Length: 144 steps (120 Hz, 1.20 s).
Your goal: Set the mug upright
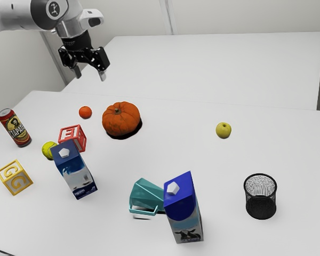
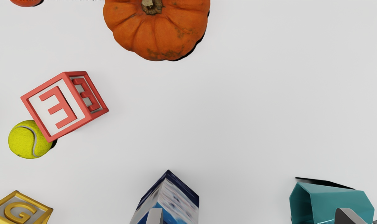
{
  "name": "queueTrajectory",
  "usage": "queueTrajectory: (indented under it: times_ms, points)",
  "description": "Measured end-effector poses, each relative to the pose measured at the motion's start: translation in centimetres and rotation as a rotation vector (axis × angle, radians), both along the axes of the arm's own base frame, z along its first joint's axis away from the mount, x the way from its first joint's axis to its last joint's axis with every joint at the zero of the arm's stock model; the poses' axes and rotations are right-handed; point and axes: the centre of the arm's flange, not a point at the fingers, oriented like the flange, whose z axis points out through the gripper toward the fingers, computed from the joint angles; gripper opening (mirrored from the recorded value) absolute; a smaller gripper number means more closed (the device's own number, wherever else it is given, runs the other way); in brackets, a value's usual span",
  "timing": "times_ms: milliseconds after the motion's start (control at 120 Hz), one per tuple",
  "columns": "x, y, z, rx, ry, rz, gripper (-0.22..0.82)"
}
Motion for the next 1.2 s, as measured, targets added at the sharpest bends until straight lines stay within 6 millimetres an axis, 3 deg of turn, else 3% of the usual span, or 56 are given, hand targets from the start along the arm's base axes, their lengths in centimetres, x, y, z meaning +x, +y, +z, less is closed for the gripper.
queueTrajectory:
  times_ms: [442,708,992,1200]
  points:
    - [-0.6,0.6,-1.5,-0.058,0.045,0.04,0.6]
    - [-4.0,0.1,-5.5,-0.208,0.109,0.07,0.6]
    - [-7.8,0.5,-13.4,-0.385,0.109,0.057,0.6]
    - [-11.2,-1.2,-16.7,-0.45,0.093,0.004,0.6]
